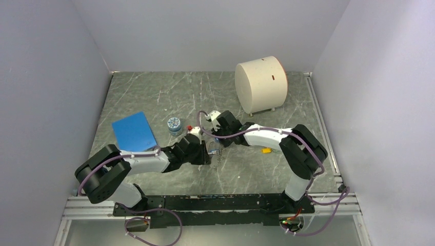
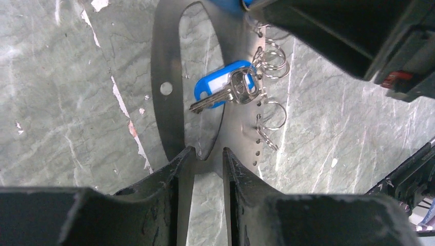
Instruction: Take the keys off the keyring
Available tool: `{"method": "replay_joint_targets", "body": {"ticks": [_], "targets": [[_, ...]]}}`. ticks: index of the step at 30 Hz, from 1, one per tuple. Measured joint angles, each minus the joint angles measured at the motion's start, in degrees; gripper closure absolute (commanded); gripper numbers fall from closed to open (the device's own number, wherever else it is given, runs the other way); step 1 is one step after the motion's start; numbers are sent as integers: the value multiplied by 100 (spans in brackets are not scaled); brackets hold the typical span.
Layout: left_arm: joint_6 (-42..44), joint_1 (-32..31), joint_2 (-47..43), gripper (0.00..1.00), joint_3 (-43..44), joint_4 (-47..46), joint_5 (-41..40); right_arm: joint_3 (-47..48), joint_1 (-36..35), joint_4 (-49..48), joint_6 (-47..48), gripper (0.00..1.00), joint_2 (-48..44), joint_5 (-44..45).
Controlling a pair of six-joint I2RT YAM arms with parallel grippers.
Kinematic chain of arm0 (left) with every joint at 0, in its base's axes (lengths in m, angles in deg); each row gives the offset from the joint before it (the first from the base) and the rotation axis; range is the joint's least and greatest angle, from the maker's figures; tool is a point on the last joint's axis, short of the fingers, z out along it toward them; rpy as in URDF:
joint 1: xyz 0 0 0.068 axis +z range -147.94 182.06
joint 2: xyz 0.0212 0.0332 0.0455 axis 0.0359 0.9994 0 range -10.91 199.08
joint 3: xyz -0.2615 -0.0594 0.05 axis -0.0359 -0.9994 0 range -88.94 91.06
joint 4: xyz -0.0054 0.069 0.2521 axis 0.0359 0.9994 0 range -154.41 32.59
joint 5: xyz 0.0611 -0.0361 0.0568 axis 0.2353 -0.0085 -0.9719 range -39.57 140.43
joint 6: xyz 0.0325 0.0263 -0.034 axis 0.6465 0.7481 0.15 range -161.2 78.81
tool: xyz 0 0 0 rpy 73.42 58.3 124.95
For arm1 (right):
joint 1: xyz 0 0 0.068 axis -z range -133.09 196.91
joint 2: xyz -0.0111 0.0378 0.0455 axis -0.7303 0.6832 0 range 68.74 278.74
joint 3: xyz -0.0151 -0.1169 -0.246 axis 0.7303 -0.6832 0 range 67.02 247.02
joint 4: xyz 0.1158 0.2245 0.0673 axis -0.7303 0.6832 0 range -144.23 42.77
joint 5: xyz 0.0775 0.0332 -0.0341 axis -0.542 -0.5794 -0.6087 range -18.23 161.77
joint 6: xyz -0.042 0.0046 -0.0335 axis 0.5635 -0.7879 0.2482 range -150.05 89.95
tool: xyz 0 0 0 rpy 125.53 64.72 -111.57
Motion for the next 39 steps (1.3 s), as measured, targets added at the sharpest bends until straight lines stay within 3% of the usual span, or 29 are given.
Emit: {"method": "replay_joint_targets", "body": {"ticks": [5,23,25,31,39], "targets": [[-33,0,-92,68,-31,111,-81,-109,94,-7,-96,100,-192,-11],[50,0,-527,64,-286,341,-251,-778,544,-625,-555,100,-905,-785],[101,0,-612,64,-299,343,-251,-778,542,-675,-557,80,-905,-815],[238,0,-704,64,-297,339,-249,-778,444,-706,-529,73,-874,-833],[267,0,-743,64,-297,374,-256,-774,-22,-492,-50,56,-859,-929]]}}
